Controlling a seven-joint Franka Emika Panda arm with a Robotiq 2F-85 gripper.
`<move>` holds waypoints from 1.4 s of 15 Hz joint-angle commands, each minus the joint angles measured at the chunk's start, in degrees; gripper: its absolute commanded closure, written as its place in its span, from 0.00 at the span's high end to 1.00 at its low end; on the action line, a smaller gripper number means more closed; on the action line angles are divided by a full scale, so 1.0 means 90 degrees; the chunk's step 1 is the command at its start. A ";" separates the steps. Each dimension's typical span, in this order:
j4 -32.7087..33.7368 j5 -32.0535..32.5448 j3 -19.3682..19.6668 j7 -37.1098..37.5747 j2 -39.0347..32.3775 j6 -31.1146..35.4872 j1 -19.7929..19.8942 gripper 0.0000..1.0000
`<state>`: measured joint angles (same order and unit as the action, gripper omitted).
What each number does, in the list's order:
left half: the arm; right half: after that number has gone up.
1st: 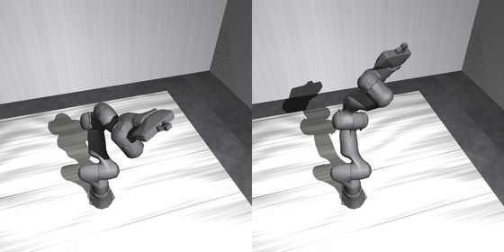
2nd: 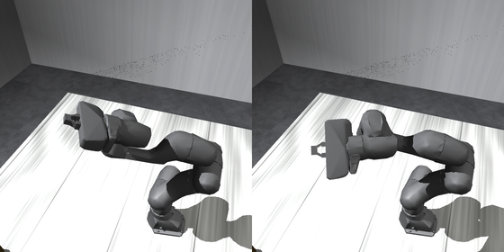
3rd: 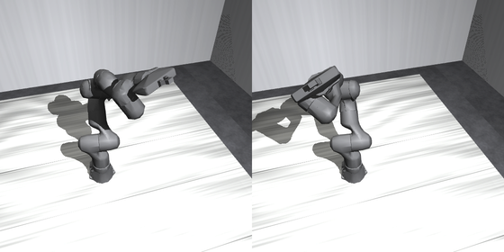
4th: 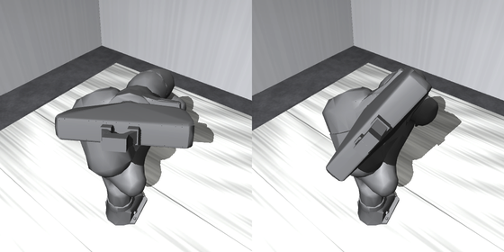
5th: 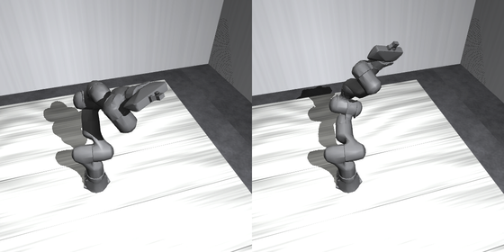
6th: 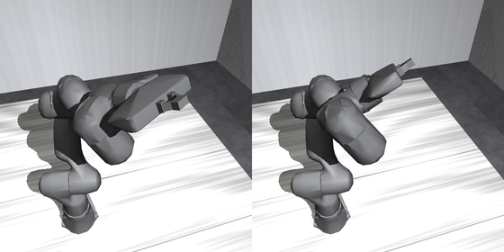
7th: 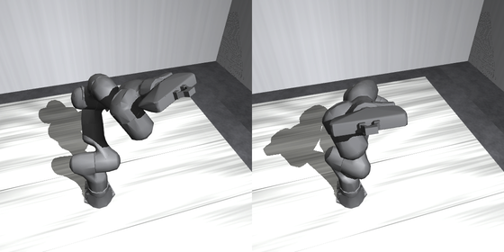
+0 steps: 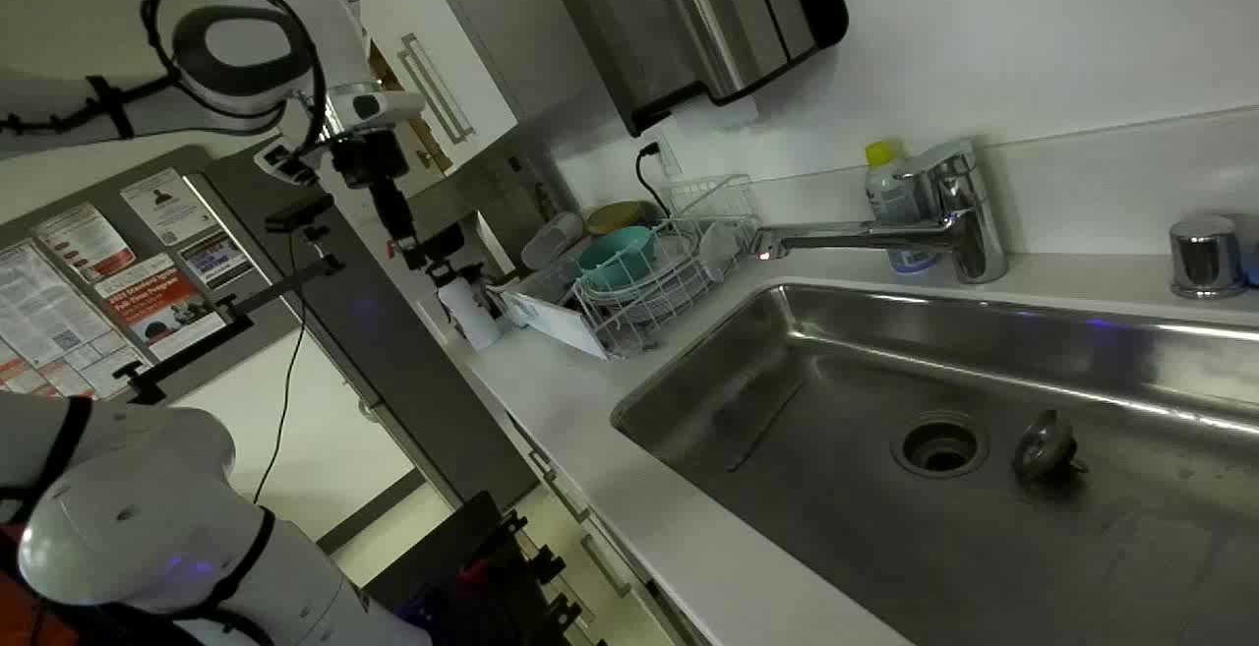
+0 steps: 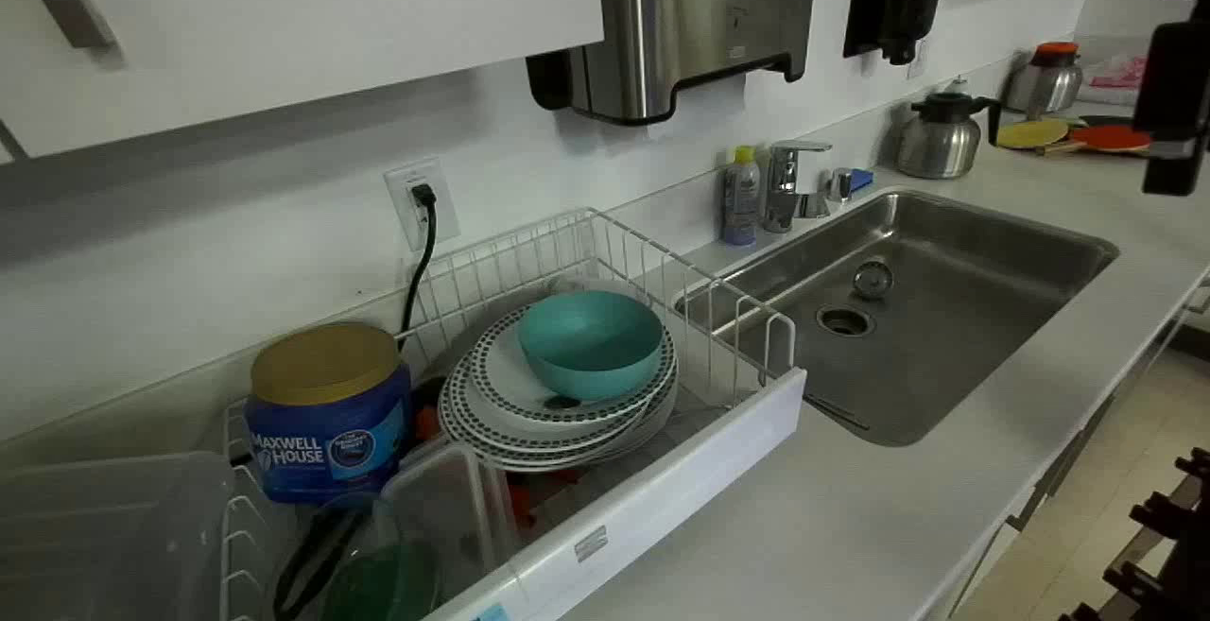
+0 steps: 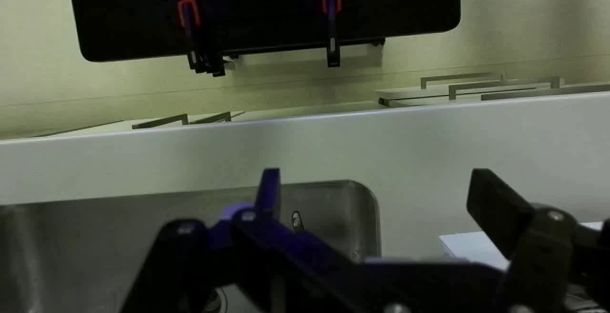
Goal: Rotate the spout from left to right
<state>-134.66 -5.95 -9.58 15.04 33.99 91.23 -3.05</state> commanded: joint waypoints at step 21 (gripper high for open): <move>0.1152 0.1405 0.0259 0.2586 -0.2857 0.4922 0.1262 1.00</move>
<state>-127.97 2.27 -7.52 30.42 14.70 131.10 6.67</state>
